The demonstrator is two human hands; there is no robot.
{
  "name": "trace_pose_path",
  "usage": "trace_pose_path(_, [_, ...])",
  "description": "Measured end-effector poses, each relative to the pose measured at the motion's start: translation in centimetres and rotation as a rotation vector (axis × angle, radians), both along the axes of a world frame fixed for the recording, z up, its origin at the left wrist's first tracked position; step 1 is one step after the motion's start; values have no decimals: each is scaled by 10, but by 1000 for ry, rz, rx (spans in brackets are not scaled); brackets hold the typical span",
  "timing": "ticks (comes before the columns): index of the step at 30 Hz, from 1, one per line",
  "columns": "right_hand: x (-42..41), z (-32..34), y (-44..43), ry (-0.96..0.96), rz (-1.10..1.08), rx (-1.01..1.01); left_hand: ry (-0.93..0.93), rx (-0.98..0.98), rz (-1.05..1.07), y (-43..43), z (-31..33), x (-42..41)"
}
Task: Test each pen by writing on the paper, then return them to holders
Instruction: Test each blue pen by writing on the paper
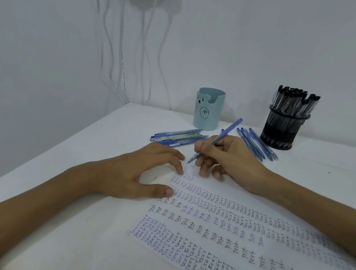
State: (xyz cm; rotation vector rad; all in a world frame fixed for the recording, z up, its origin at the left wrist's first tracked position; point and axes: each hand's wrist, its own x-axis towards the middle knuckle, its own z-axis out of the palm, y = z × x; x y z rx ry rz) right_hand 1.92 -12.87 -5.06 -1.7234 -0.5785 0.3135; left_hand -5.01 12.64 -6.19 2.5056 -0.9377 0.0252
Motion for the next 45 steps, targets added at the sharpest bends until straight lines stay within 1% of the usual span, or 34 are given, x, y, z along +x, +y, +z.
trace_pose_path(7, [-10,1,-2,-41,80,-93,16,-5,5,1,0,-1])
trace_pose_path(14, [-14,-4,-3,-135,12,-99,14,-6,3,0,1,-1])
trace_pose_path(18, [-15,-5,-3,-205,8,-162,17,-4,4,0,2,-2])
trace_pose_path(21, [-15,-6,-3,-231,17,-169,6,-1,1,-1,2,-2])
trace_pose_path(28, [-15,-5,-2,-245,37,-179,8,8,2,-1,2,-1])
trace_pose_path(40, [-15,-4,0,-221,-11,-186,18,8,19,0,0,-1])
trace_pose_path(43, [-15,-4,0,-200,-25,-182,3,8,74,1,-6,2])
trace_pose_path(45, [-15,-4,0,-200,-25,-190,28,-7,134,1,-9,3])
